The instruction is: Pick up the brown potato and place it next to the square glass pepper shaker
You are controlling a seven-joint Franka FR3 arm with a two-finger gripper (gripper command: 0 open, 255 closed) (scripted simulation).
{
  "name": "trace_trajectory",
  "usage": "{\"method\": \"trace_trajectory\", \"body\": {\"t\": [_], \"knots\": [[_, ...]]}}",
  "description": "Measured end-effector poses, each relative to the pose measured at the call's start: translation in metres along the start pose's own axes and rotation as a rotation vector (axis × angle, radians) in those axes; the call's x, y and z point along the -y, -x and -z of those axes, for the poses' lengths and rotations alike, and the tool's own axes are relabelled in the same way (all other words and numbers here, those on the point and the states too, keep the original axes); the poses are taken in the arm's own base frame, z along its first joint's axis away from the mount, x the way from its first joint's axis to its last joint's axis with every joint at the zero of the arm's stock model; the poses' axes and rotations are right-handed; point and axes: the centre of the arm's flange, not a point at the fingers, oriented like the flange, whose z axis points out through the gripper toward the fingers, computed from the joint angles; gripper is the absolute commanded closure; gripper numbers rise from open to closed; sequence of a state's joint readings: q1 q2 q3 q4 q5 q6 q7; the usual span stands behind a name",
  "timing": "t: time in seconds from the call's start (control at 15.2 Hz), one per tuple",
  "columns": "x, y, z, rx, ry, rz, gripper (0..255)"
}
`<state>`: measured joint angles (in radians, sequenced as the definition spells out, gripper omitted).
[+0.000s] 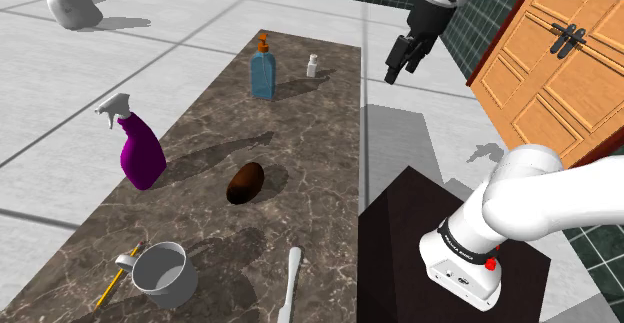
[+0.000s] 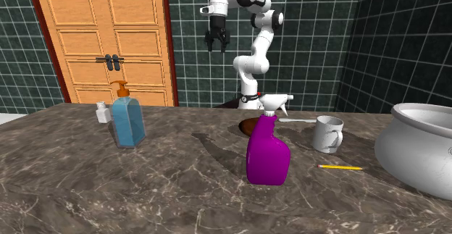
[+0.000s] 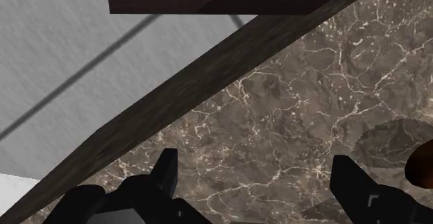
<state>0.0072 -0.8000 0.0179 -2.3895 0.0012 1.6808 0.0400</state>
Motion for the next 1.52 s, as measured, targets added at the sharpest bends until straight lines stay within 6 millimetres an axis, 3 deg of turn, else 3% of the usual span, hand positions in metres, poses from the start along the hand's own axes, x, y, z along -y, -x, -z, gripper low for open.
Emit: {"method": "trace_trajectory", "body": {"t": [0.2,0.79,1.25,1.52], "knots": [[0.011,0.004,-0.009,0.001,-0.006,-0.031,0],[0.105,0.010,-0.069,0.012,-0.048,-0.267,0],[0.175,-0.001,-0.119,0.020,-0.081,-0.459,0],[0.216,-0.020,-0.142,0.024,-0.100,-0.569,0]]}}
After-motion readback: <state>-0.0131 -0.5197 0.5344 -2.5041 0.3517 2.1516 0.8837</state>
